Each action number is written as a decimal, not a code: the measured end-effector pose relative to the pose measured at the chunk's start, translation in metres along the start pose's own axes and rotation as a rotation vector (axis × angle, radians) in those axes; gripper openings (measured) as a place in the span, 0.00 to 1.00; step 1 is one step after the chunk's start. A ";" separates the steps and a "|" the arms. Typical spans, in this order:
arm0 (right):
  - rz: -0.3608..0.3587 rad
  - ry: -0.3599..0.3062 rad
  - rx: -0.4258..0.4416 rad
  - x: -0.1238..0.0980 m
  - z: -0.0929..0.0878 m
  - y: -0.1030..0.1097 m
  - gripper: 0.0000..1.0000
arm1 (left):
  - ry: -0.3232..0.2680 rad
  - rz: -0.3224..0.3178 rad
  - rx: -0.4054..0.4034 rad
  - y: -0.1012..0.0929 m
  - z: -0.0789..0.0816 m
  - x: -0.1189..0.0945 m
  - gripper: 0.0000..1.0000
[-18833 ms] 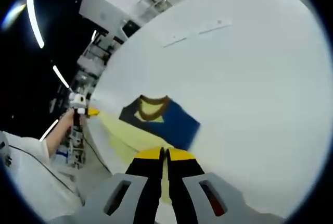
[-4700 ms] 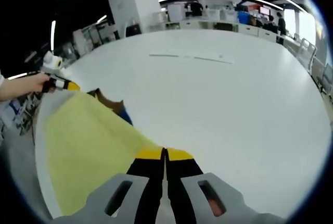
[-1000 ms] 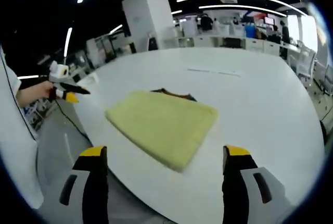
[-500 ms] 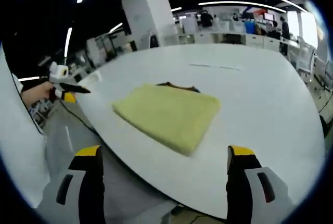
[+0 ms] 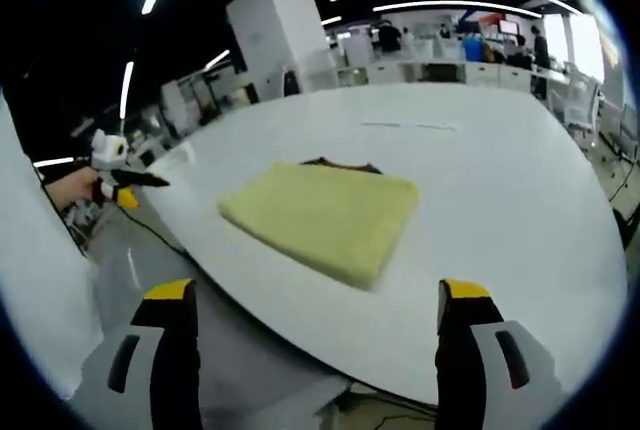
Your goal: Fold the garment on the visible template until the final outline fits inside the template.
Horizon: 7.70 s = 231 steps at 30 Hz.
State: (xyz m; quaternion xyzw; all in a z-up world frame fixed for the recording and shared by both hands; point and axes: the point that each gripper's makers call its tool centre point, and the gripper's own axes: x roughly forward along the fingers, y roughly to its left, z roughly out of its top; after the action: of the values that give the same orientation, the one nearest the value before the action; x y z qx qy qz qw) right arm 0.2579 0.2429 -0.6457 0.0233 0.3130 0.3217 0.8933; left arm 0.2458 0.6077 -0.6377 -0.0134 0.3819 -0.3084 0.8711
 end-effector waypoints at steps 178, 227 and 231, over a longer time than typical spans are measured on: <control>0.023 0.174 -0.063 0.076 -0.047 -0.073 0.01 | 0.093 -0.095 -0.155 0.071 -0.008 0.110 0.08; -0.019 -0.063 -0.031 0.019 0.028 -0.001 0.79 | -0.073 0.025 -0.041 0.025 0.014 0.028 0.88; -0.016 -0.077 -0.033 0.013 0.033 0.005 0.84 | -0.053 0.031 -0.030 0.016 0.010 0.021 0.96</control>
State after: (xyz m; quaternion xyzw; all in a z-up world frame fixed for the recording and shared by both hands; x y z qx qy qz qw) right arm 0.2821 0.2595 -0.6251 0.0184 0.2732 0.3185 0.9075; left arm 0.2721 0.6069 -0.6483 -0.0289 0.3634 -0.2887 0.8853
